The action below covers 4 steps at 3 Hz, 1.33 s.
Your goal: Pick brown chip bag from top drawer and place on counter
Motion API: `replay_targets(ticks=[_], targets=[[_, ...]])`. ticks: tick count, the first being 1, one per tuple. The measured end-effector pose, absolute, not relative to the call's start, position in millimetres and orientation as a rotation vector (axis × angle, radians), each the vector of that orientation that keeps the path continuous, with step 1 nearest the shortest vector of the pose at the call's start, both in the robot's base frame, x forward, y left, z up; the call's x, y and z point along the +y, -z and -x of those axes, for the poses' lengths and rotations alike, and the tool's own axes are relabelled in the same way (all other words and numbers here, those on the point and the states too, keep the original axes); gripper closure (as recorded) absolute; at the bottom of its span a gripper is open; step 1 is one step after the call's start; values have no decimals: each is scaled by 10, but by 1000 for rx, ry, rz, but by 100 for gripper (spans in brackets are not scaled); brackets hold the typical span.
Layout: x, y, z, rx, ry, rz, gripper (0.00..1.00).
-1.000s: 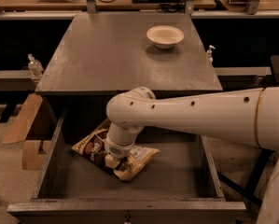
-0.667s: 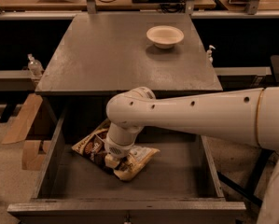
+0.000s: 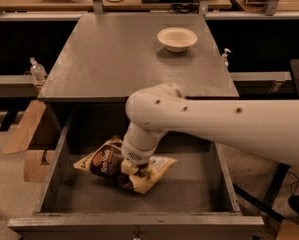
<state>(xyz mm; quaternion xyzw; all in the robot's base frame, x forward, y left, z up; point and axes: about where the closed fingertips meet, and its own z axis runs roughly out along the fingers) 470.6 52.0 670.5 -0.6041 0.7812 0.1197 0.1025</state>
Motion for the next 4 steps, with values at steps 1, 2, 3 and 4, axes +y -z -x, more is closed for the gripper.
replay_targets(ticks=[1, 2, 3, 4], targets=[[222, -7092, -4655, 2235, -283, 1785, 100], [222, -7092, -4654, 2235, -283, 1785, 100], [261, -7410, -4609, 2162, -296, 1814, 100], [292, -8098, -4575, 2082, -238, 1825, 100]])
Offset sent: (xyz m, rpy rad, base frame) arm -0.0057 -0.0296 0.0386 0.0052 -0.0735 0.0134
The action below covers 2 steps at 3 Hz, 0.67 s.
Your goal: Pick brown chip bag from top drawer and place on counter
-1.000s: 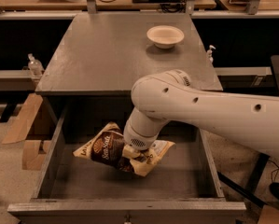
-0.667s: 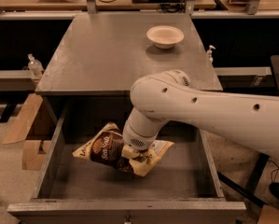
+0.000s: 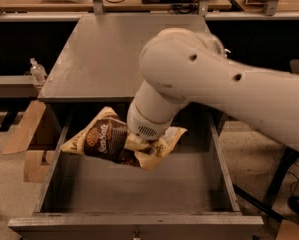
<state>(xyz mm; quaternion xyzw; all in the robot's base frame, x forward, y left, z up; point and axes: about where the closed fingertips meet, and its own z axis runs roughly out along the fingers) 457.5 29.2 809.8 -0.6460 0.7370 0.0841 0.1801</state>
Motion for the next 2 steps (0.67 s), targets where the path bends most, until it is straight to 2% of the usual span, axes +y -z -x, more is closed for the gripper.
replay_targets(ticks=[2], targets=[[421, -9586, -4817, 2032, -3, 1801, 100]])
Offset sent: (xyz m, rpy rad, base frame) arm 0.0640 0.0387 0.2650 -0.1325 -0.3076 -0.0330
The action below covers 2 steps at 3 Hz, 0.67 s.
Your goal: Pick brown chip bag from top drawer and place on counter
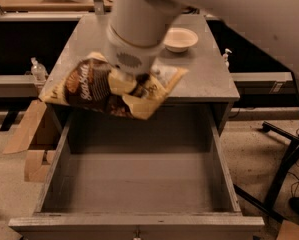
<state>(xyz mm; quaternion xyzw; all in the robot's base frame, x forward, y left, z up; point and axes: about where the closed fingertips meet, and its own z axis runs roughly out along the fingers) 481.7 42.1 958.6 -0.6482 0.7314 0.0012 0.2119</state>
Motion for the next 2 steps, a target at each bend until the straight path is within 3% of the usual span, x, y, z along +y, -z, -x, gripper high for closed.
replay_targets(ticks=[2], targets=[[818, -10328, -6061, 1902, 251, 1809, 100]])
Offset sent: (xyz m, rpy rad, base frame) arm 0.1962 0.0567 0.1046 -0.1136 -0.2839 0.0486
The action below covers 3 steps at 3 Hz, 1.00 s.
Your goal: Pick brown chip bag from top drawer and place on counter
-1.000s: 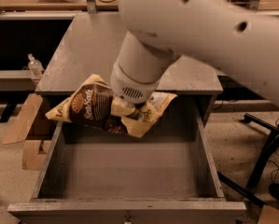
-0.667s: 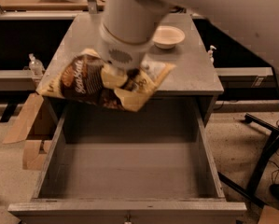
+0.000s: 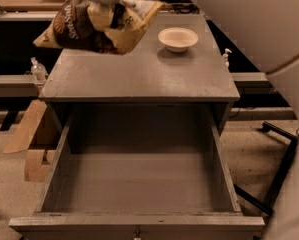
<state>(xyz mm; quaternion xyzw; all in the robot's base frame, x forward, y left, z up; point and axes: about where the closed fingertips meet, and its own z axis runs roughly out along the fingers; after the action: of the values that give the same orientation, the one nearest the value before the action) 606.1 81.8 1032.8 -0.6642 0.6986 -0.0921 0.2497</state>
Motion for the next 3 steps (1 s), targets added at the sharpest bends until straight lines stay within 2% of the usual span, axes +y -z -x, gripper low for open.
replay_targets(ticks=[1, 2, 3], targets=[[772, -10343, -6661, 1860, 379, 1788, 100], [405, -10282, -7125, 1878, 505, 1675, 100], [58, -10104, -7330, 1900, 494, 1599, 100]])
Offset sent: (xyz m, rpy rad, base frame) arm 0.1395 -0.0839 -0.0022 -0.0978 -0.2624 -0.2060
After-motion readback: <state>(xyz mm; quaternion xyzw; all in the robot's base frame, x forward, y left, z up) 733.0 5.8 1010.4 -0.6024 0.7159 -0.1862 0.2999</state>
